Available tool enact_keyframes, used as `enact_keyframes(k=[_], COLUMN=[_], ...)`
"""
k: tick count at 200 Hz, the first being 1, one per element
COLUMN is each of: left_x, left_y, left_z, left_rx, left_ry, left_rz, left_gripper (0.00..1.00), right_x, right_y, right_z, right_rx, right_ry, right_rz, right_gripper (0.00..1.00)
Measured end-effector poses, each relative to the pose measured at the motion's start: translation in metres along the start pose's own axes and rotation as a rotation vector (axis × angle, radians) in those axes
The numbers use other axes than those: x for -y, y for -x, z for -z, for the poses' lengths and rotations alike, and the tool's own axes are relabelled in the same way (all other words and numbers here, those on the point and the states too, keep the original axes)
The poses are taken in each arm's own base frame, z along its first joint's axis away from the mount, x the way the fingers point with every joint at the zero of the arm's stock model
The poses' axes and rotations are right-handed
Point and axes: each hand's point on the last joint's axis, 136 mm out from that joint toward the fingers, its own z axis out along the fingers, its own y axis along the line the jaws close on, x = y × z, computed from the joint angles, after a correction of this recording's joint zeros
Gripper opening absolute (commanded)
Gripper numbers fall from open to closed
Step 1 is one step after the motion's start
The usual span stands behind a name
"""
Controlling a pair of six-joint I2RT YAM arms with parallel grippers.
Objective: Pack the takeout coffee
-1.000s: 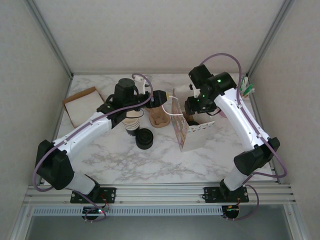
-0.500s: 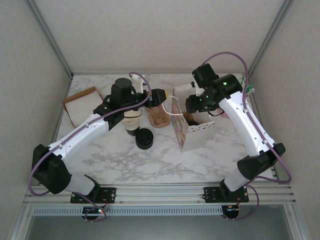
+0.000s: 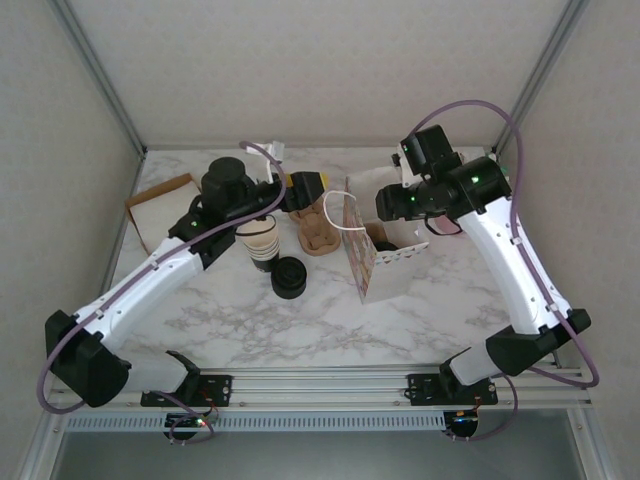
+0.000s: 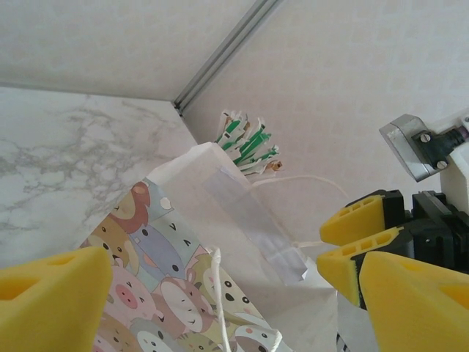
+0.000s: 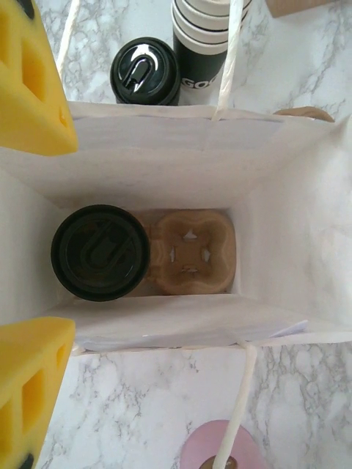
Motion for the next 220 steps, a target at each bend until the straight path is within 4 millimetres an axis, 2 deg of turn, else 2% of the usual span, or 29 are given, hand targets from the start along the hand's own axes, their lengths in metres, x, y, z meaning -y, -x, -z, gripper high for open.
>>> enact_keyframes(k=[29, 55, 102, 131, 139, 184, 220], left_x=[0.003, 0.005, 0.012, 0.013, 0.013, 0.009, 0.011], left_y=[0.003, 0.006, 0.013, 0.013, 0.012, 0.001, -0.006], left_z=[0.009, 0.017, 0.037, 0.048, 0.051, 0.074, 0.096], left_rx=[0.030, 0.057, 0.114, 0.144, 0.150, 0.181, 0.216], left_ry=[-0.001, 0.005, 0.004, 0.011, 0.015, 0.023, 0.015], left_rz=[-0.018, -0.035, -0.061, -0.077, -0.078, -0.082, -0.091], left_gripper=[0.91, 0.93, 1.00, 1.00, 1.00, 1.00, 1.00], right_x=[0.000, -0.002, -0.001, 0.001, 0.002, 0.010, 0.018], right_y=[0.001, 0.005, 0.007, 0.002, -0.001, -0.023, -0.054], right_z=[0.006, 0.011, 0.036, 0.054, 0.059, 0.083, 0.083], right_rx=[0.018, 0.048, 0.141, 0.194, 0.210, 0.276, 0.279], right_ry=[0.007, 0.019, 0.047, 0.064, 0.068, 0.088, 0.093], right_rz=[-0.001, -0.004, -0.015, -0.025, -0.024, -0.037, -0.061], right_gripper=[0.61, 0.66, 0.82, 0.96, 0.99, 0.99, 0.99])
